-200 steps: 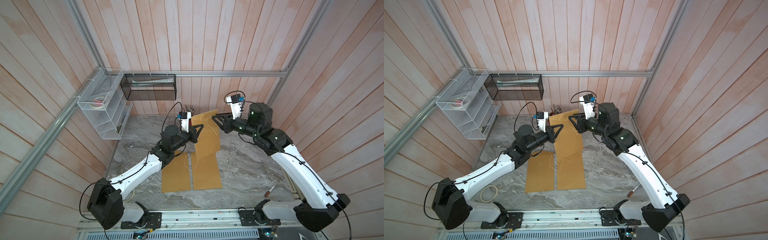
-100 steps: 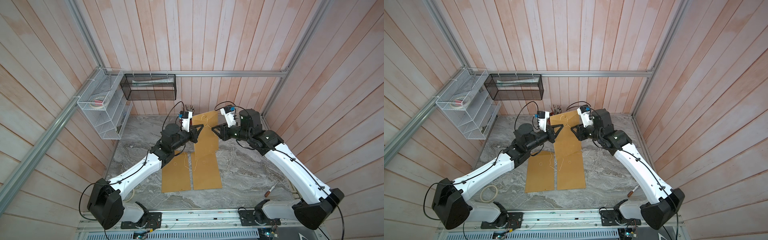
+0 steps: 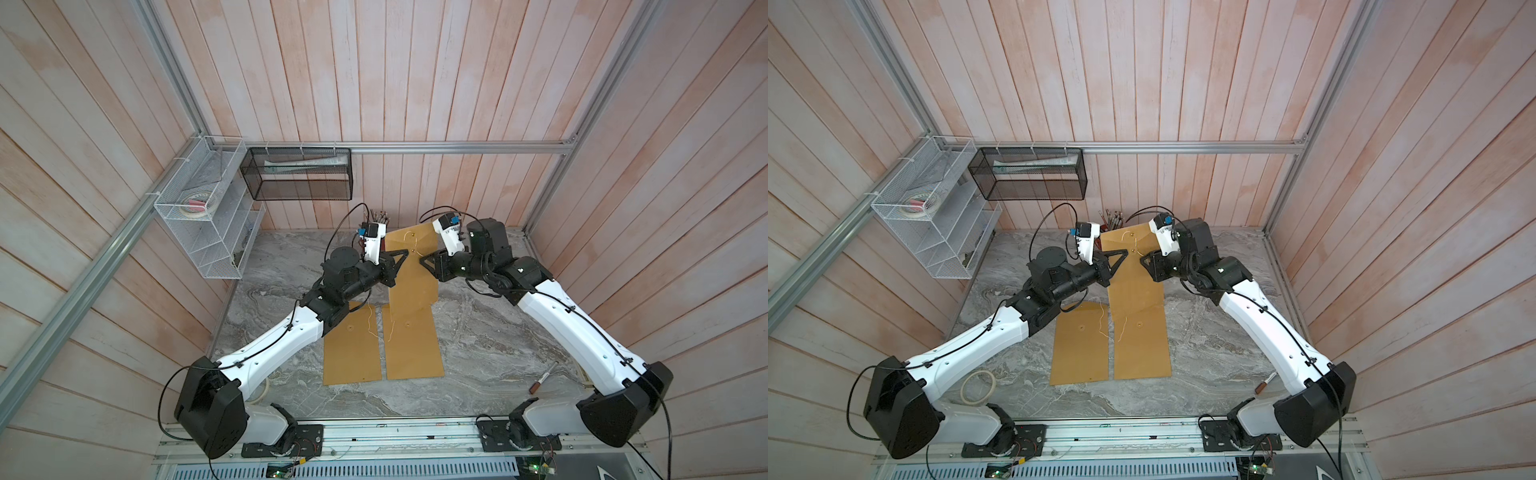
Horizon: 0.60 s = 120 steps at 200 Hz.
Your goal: Open the file bag
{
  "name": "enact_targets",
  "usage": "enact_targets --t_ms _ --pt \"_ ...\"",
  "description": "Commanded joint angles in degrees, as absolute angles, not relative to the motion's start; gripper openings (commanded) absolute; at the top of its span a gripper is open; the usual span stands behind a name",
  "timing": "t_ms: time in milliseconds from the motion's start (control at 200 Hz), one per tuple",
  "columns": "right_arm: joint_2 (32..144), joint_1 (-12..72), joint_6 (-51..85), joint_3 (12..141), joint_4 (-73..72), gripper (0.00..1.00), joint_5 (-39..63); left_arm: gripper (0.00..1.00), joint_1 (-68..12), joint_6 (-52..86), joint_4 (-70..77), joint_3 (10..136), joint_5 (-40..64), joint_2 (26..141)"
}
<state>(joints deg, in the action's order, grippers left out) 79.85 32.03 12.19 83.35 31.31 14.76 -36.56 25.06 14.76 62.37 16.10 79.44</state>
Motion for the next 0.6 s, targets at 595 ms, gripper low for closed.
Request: enact_targets --t_ms 595 --pt "79.50 30.93 12.87 84.36 27.62 0.00 14.58 0.00 -36.74 25.55 16.51 62.94 17.58 79.12"
